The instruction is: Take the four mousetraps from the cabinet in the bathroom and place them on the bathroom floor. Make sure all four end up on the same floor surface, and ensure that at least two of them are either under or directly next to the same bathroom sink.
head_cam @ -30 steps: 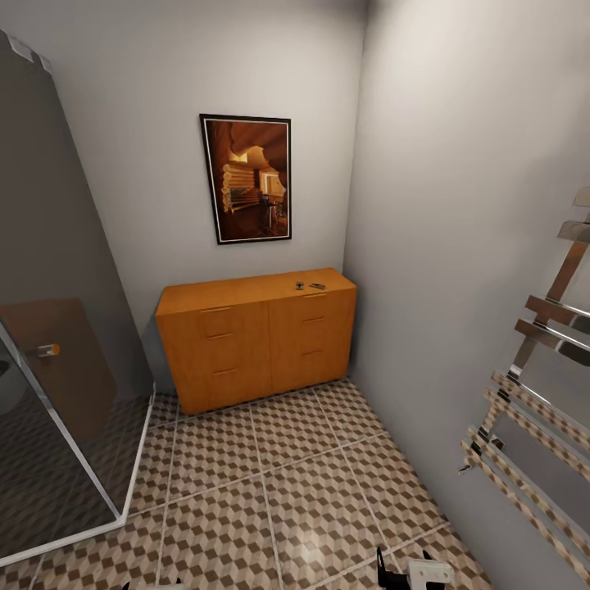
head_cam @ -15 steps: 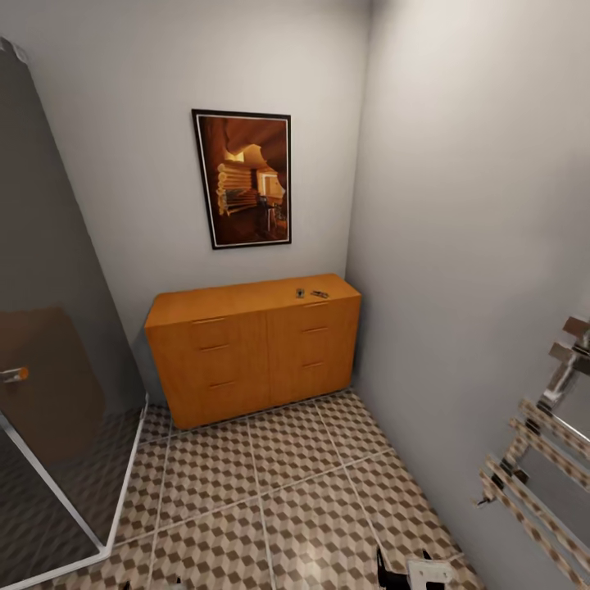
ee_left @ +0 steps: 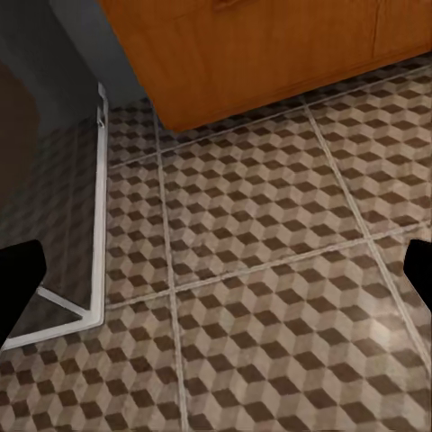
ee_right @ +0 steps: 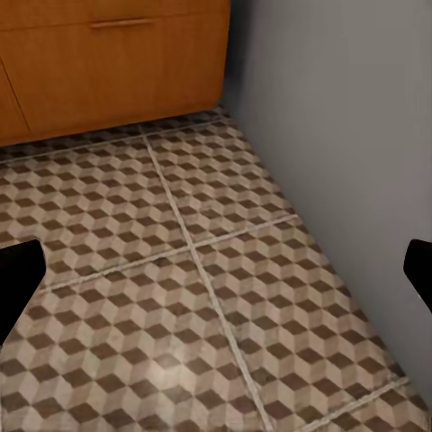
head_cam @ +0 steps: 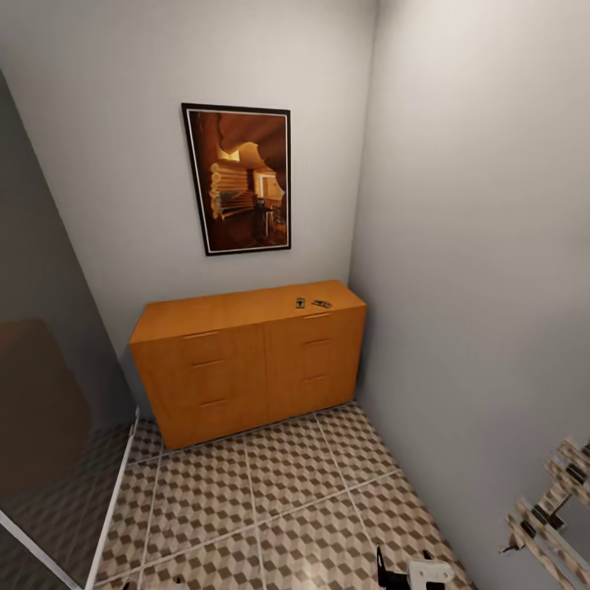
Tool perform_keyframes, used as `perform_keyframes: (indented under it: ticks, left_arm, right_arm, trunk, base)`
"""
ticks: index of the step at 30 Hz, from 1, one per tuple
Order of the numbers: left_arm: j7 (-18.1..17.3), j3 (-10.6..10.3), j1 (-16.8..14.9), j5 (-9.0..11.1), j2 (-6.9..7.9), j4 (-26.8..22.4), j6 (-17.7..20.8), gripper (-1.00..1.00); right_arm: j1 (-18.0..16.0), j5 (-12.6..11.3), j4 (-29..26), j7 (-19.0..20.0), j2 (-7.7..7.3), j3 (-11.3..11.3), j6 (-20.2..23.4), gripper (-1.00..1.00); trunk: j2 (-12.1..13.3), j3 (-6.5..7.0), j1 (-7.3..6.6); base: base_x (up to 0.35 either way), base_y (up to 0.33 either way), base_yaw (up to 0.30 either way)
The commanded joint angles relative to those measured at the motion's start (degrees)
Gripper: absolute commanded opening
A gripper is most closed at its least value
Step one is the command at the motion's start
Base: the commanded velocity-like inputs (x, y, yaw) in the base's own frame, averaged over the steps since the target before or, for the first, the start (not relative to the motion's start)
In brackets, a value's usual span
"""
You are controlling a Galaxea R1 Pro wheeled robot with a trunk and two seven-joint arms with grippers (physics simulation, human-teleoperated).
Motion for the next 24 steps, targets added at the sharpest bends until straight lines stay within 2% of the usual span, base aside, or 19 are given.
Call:
perform_keyframes:
  ticks: [1, 24]
  left_arm:
    - [0.2, -0.5, -0.1, 0.2, -0.03, 0.1, -0.2, 1.0]
    - [0.2, -0.5, -0.1, 0.2, -0.03, 0.2, -0.2, 1.0]
  right_arm:
    - [-0.1, -0.4, 0.0, -0.2, 0.01, 0.5, -0.2, 1.0]
    - [-0.1, -0.5, 0.0, -0.2, 0.01, 0.5, -0.2, 1.0]
  trunk:
    - [-0.1, -0.11, 0.06]
    - [-0.1, -0.11, 0.06]
  base:
    - [0.337, 0.0, 0.0]
    - [0.32, 0.0, 0.0]
